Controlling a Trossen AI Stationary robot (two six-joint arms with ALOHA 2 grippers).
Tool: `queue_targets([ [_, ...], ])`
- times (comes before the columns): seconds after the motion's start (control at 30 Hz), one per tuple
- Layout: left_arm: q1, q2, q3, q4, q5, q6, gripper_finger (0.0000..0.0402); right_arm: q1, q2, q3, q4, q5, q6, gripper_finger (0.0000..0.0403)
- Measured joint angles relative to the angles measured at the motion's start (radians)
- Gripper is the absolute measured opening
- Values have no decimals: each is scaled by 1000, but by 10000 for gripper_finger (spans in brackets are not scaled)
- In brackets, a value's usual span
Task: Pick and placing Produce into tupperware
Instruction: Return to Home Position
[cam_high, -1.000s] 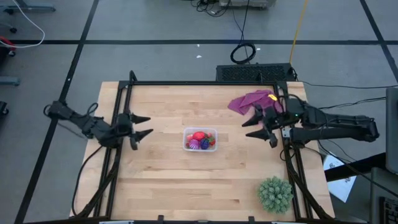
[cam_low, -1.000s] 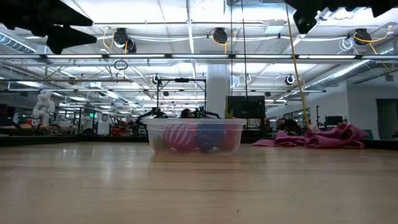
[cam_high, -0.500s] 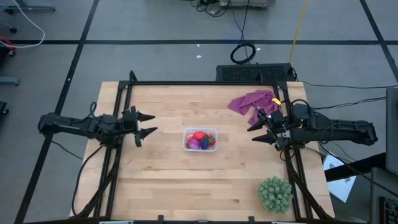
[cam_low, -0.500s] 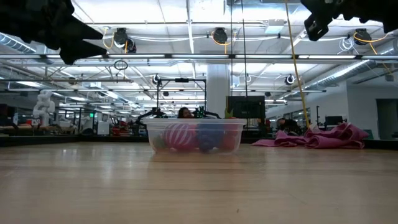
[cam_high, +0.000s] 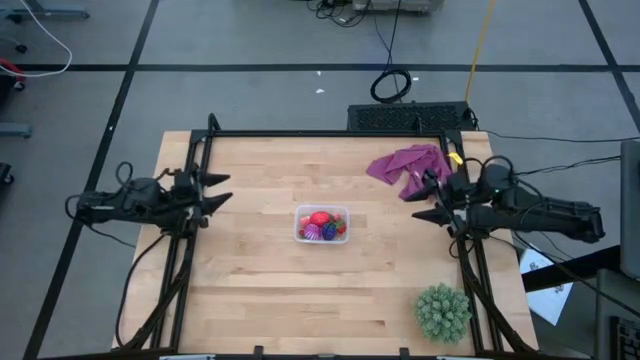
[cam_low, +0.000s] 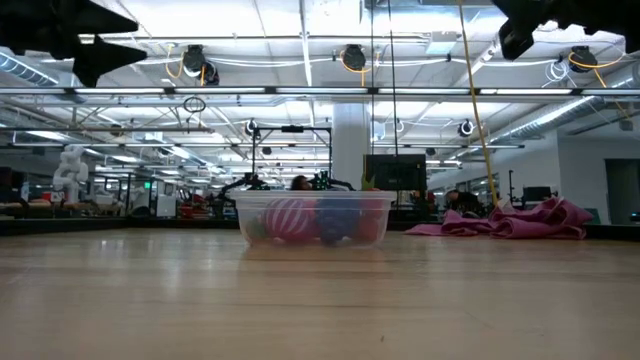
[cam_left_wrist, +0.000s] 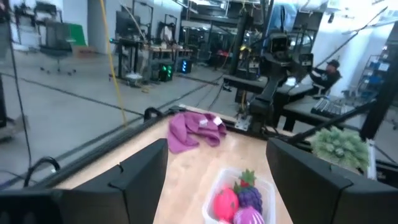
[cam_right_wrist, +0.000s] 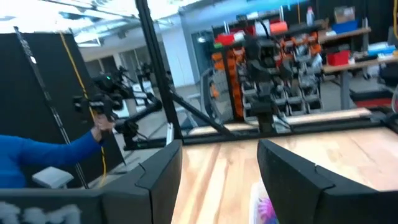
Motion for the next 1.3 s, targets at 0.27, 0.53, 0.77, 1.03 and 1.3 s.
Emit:
queue_targets([
  [0.27,-27,20,-14,-64,34,-16,273,3,-117,-153,147,-16,56,199],
  [0.53,-29,21,-42,34,74,27,273,3,-199,-348,364,-114,120,199],
  [0.77,-22,22,-188,168,81,50,273,-18,-218,-387,311,-164,111,199],
  [1.03,17,22,-216,96,86,27,273,-119,-217,-388,125,-163,58,199],
  [1.3,80,22,-216,4,88,-12,274,-203,-217,-388,40,-167,-3,199],
])
